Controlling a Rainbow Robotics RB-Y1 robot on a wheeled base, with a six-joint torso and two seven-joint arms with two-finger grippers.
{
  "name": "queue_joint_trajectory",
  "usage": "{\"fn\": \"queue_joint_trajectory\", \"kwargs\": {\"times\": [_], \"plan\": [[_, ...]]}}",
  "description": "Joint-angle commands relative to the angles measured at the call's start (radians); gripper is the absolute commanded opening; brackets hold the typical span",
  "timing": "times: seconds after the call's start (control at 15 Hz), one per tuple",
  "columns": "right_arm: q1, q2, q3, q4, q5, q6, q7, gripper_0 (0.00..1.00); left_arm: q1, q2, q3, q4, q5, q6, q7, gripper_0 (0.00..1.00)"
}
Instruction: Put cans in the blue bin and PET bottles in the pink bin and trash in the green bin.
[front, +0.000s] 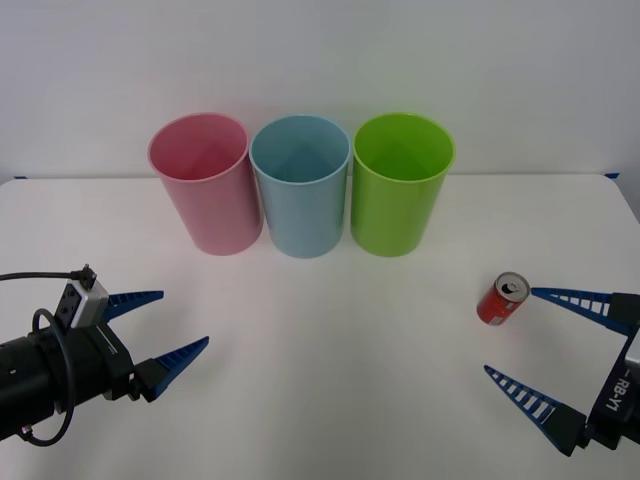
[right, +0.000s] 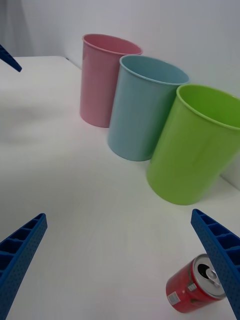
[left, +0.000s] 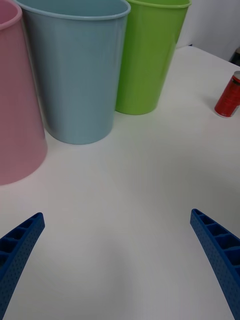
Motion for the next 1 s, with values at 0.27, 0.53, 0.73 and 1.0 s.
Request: {"fn": "queue_joint_trajectory", "kwargs": {"times": [0.27,0.53,0.73,1.0], "plan": [[0.074,0.000,-0.069,0.122,-0.142,-0.002,0.037,1.00,0.000,0.000,0.000,0.000,0.000,0.000,0.000,1.00],[0.086,0.002,-0.063,0.225,-0.191,0.000,0.069,1.00,0.000,0.000,0.000,0.000,0.000,0.000,0.000,1.00],[0.071,0.002,-0.056,0.323,-0.231,0.000,0.156,1.00,0.000,0.000,0.000,0.000,0.000,0.000,0.000,1.00],[0.065,0.002,-0.057,0.452,-0.300,0.006,0.188,1.00,0.000,0.000,0.000,0.000,0.000,0.000,0.000,1.00]]}}
